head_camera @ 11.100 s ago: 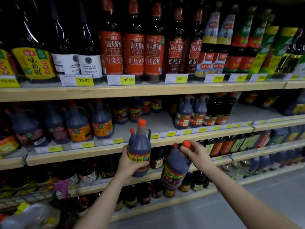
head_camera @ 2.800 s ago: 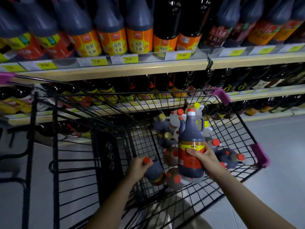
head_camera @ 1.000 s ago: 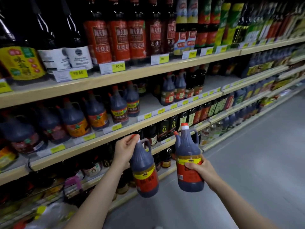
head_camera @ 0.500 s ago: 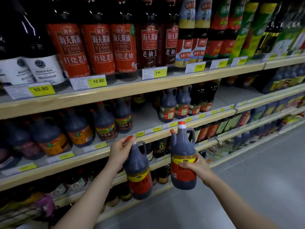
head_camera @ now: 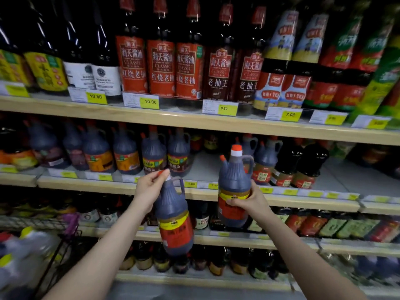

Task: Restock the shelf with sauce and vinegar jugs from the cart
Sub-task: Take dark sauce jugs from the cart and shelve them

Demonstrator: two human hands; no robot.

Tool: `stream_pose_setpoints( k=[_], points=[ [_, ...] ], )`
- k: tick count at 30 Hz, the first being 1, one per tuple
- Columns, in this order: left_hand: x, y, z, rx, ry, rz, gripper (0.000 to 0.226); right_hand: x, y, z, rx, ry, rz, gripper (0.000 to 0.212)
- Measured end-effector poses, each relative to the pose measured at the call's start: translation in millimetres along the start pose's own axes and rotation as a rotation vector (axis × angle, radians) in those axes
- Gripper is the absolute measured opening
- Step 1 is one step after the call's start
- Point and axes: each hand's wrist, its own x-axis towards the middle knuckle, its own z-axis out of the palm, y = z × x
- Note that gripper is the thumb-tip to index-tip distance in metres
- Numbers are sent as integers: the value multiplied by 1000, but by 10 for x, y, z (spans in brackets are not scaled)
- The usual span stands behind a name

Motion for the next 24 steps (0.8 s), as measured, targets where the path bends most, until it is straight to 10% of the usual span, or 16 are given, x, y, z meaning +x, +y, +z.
stream_pose_setpoints(
  k=[14, 24],
  points=[
    [1036, 59, -288, 51, -33, 136, 15, 1407, 13, 859, -64, 46, -414, 79],
    [1272, -215, -261, 32, -85, 102, 18, 1761, 311, 855, -61, 81, -212, 80]
  ],
)
